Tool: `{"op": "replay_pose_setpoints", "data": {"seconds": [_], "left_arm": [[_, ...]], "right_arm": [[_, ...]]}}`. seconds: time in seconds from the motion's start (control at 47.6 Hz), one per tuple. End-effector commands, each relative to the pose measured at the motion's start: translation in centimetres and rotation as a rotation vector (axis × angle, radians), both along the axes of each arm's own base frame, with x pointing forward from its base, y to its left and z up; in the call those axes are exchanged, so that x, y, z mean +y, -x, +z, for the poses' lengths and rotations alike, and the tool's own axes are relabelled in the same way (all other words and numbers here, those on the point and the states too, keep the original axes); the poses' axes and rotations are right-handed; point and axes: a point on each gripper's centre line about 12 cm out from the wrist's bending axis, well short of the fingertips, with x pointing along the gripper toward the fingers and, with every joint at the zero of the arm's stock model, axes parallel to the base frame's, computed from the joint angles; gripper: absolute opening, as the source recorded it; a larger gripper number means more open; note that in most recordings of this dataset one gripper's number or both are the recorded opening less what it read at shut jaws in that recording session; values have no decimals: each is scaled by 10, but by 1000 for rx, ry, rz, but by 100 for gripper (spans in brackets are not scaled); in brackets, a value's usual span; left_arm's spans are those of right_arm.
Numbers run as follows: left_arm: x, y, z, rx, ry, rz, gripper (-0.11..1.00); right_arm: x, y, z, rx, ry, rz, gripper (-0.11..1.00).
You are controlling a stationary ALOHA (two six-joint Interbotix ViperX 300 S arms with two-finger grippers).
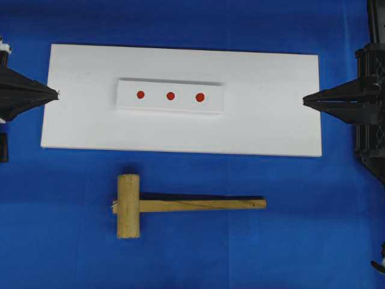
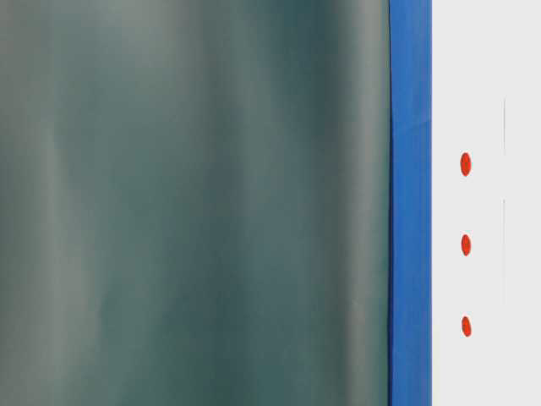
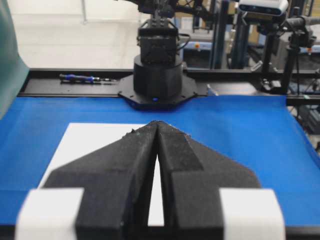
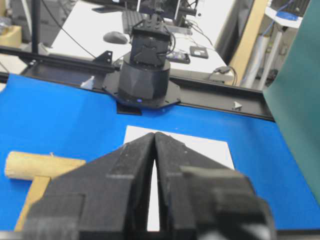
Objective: Hit the mark with a hammer.
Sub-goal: 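Move the right gripper down to the wooden mallet's handle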
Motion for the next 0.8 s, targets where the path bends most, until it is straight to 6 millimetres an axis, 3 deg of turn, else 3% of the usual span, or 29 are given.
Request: {"op": "replay_pose_setpoints", "data": {"seconds": [0.0,0.126,0.357,0.546,0.651,0.777], "left_arm": [[-1,-2,4,2,9,-3,0],[-1,-2,2,17,9,-3,0],[0,-2,2,25,11,-1,0],[0,-1,-2,41,8,0,0],[0,-1,-4,49,11,-1,0],[0,-1,-6,58,9,-1,0]], "right_arm": [[5,-5,5,-3,-9,24,0],[22,-15,2,79,-22,105,-6],[57,-50,-10,224,-95,221,-6],[68,-88,-39,369,-148,211,-3],[75,-110,-53,437,-179,204,7],[86,-136,-76,530,-199,200,36]]}}
